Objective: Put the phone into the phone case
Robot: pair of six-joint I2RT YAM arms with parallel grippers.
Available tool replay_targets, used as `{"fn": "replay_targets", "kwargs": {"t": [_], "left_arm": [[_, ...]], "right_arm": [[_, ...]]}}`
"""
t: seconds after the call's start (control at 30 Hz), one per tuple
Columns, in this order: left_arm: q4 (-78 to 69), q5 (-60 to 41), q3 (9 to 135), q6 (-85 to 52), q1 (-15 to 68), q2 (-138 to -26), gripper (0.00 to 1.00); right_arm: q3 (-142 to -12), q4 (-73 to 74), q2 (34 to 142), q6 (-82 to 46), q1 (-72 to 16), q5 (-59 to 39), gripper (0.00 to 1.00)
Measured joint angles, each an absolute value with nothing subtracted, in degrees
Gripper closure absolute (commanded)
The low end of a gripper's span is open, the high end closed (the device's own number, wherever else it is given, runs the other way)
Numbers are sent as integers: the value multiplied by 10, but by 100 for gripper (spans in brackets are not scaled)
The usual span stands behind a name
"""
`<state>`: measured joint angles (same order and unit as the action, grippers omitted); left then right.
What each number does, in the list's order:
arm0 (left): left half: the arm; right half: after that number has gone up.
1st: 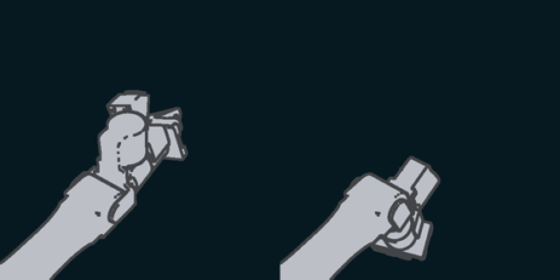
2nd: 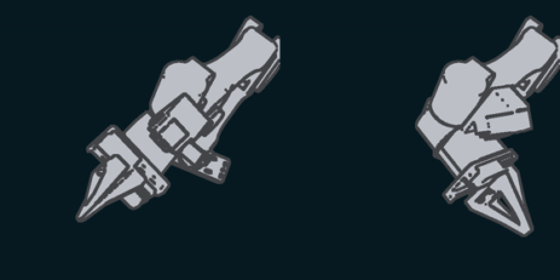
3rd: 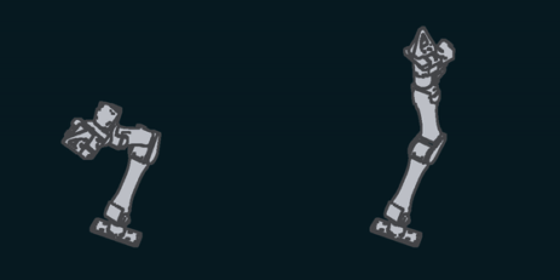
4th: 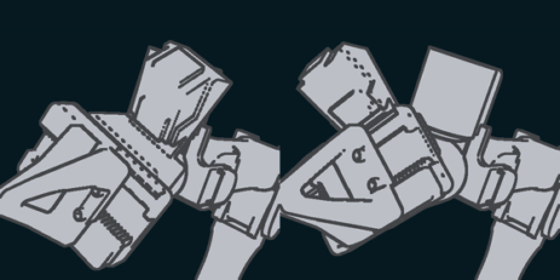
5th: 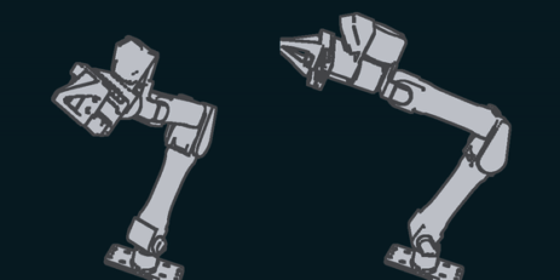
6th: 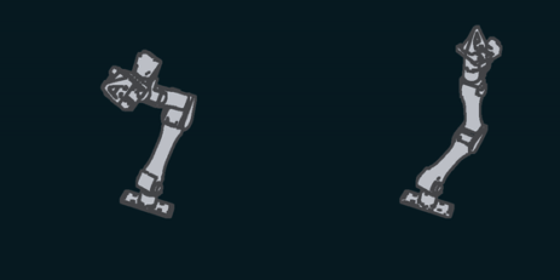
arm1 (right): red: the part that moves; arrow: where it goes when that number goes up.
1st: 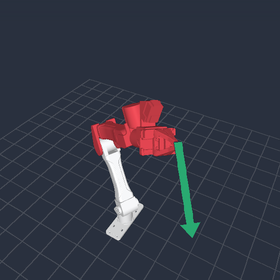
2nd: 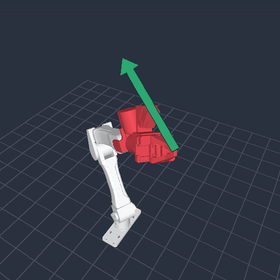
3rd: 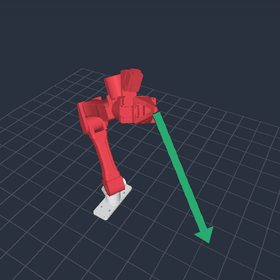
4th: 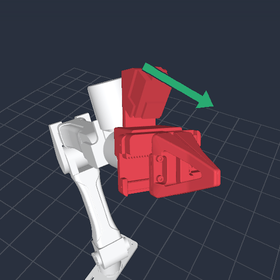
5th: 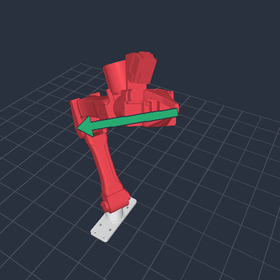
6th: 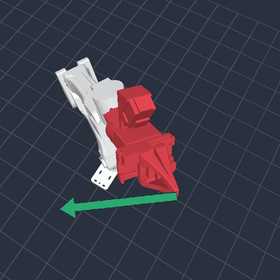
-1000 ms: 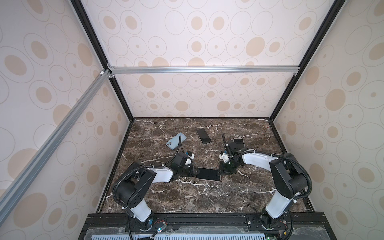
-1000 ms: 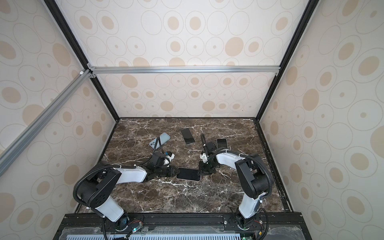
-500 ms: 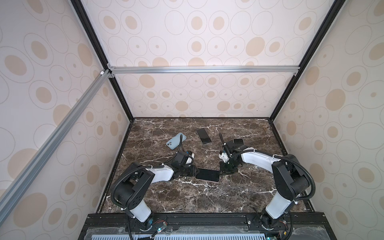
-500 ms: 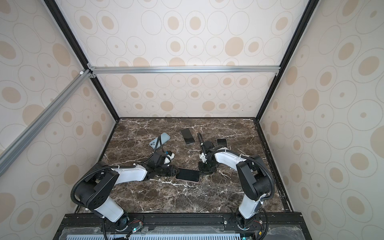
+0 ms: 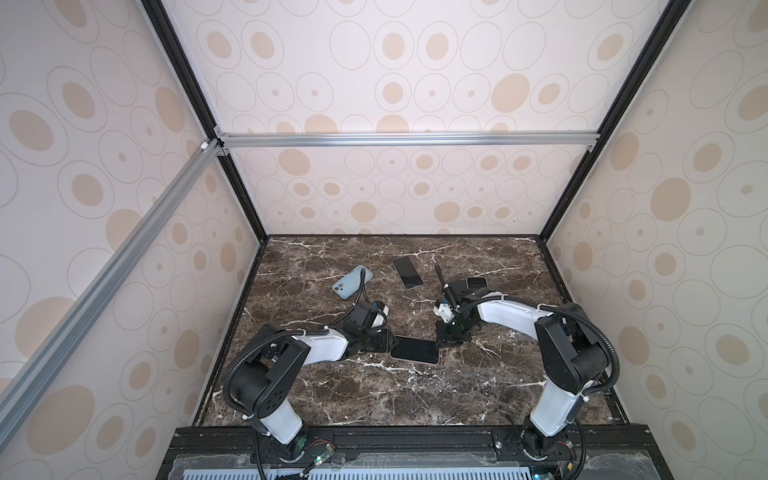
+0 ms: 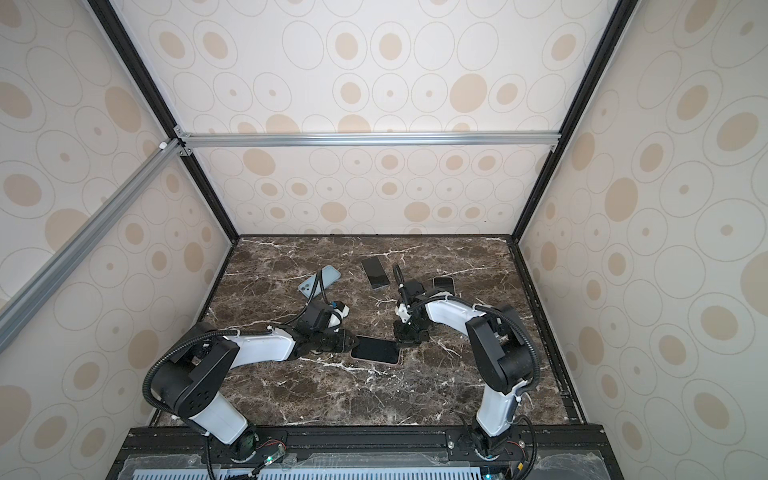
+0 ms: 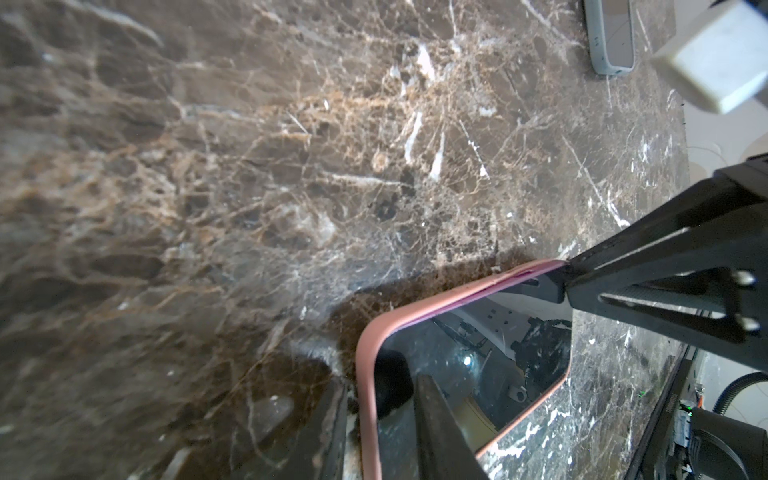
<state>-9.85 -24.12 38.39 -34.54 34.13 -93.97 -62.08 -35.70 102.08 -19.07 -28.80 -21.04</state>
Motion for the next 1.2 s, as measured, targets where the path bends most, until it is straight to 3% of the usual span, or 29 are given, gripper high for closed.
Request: {"fn": "replay_targets", "kwargs": {"t": [0.47, 1.2], "left_arm": [[-116, -247, 385, -346, 340, -950, 73], [-136, -244, 377, -346, 335, -951, 73]], "right_arm": [[-622, -357, 1025, -197, -283, -214, 90], [-699, -443, 1091, -238, -312, -168, 90]]}}
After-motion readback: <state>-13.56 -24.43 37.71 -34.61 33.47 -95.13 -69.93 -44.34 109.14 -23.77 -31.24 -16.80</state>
